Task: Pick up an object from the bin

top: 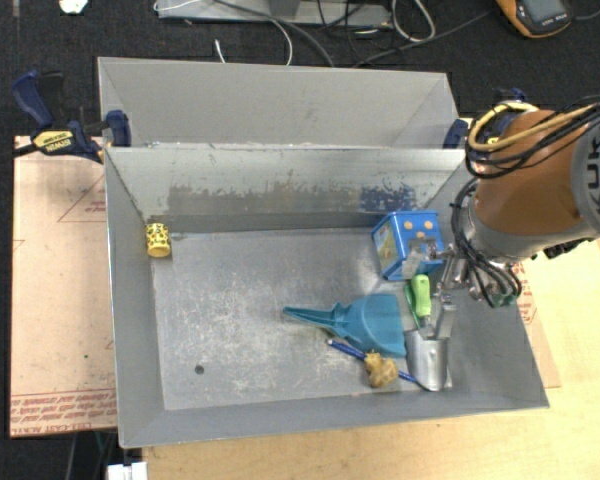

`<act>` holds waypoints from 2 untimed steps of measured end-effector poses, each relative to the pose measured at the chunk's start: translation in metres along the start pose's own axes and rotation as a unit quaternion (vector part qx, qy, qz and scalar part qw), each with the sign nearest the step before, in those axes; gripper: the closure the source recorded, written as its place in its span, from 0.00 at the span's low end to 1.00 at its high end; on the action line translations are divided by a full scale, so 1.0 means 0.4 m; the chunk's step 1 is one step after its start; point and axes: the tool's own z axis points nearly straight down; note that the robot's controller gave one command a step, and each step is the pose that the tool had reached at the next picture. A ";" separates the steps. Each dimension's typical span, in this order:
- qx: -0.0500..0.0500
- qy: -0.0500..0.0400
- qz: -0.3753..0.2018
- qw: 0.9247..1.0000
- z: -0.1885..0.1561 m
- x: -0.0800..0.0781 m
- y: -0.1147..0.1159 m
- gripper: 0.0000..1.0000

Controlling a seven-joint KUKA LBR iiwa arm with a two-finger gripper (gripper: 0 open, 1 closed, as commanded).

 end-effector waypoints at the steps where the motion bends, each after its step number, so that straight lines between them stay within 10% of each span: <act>1: 0.001 -0.004 -0.001 1.000 -0.012 -0.006 0.001 0.00; 2: 0.000 -0.004 0.024 1.000 -0.009 -0.005 0.030 0.00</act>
Offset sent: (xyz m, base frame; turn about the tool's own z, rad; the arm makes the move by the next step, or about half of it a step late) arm 0.0009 0.0236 0.0028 0.0966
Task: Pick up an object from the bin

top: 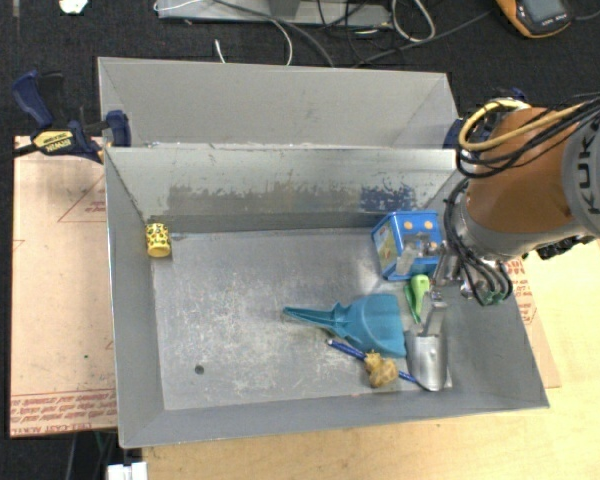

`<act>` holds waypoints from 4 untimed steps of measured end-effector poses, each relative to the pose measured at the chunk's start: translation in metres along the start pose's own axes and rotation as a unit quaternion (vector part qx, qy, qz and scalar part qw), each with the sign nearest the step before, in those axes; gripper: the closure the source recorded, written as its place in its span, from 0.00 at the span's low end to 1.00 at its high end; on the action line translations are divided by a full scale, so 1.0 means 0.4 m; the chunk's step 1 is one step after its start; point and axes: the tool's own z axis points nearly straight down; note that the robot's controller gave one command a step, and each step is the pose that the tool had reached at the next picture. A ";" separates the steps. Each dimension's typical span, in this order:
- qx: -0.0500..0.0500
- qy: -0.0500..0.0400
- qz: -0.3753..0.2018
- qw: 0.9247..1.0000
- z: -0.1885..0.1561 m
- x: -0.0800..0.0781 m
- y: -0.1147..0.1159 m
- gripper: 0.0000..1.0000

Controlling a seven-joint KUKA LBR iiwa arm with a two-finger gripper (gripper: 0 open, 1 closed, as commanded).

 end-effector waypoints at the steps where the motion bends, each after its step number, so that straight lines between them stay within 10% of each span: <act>1: 0.000 -0.001 -0.032 0.999 -0.074 0.001 -0.016 0.00; 2: -0.001 -0.001 0.013 1.000 -0.025 -0.034 0.004 0.00; 4: 0.000 -0.004 -0.007 1.000 -0.278 -0.031 0.019 0.00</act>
Offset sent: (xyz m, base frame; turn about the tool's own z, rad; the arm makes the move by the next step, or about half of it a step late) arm 0.0191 0.0048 -0.0053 0.0631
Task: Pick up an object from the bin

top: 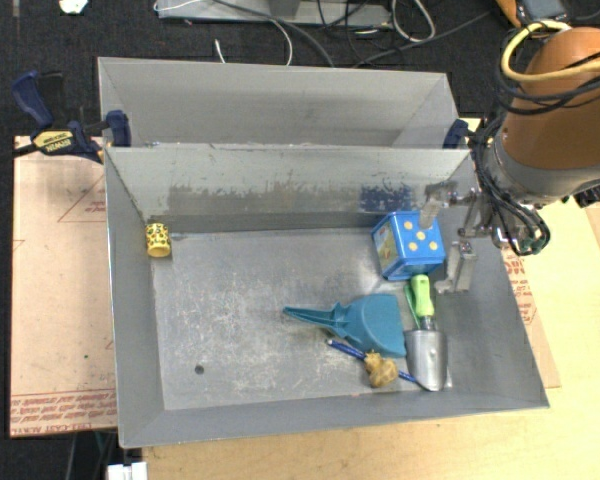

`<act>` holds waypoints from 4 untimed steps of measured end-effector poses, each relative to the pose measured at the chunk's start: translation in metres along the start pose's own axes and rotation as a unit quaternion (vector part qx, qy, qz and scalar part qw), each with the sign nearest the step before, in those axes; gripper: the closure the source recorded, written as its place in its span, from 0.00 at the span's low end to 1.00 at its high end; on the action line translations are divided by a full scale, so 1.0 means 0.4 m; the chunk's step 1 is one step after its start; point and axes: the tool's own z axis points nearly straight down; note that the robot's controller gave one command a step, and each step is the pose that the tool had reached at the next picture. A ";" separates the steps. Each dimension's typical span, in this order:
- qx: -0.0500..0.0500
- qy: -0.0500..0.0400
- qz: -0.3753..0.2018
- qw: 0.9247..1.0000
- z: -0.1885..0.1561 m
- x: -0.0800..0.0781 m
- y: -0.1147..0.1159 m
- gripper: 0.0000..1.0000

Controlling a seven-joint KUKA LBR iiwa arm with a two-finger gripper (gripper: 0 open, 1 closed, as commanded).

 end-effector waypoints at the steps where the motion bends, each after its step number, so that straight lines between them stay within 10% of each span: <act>1: 0.000 -0.001 -0.022 1.000 0.168 -0.013 0.060 0.00; 4: 0.000 -0.004 0.106 0.994 0.207 -0.032 0.074 0.00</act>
Offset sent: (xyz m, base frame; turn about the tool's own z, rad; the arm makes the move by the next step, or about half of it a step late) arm 0.0146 0.0153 -0.0994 0.0601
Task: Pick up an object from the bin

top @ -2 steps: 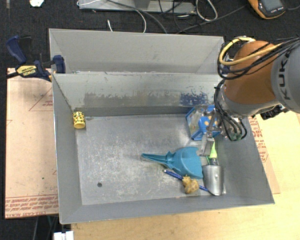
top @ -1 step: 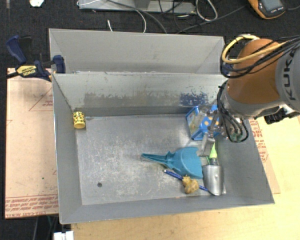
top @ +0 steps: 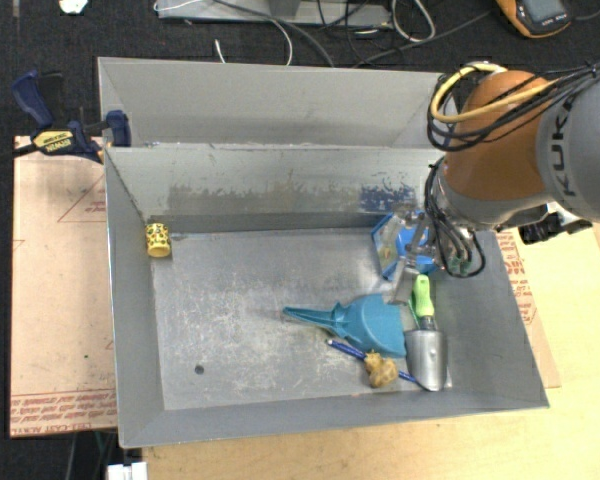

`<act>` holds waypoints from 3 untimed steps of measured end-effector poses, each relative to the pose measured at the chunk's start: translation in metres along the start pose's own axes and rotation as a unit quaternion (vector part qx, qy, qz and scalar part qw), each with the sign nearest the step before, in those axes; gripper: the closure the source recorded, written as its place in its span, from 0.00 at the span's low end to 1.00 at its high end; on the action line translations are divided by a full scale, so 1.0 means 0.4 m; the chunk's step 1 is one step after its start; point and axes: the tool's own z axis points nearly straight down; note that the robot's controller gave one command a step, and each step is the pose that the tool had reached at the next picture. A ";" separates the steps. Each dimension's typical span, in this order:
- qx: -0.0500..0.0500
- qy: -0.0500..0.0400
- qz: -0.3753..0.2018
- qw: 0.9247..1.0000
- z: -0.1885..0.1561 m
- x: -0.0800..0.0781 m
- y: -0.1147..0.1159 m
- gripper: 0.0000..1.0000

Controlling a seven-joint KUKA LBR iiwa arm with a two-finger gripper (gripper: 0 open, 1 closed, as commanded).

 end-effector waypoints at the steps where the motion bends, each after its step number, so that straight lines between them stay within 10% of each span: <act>1: 0.000 0.000 -0.090 0.996 0.055 0.038 0.005 0.00; 2: 0.000 -0.001 0.000 1.000 0.043 0.008 0.015 0.00; 3: -0.001 -0.007 -0.048 0.999 0.082 0.016 0.042 0.00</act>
Offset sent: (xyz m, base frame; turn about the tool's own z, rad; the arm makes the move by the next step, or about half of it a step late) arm 0.0207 0.0062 -0.0054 -0.2394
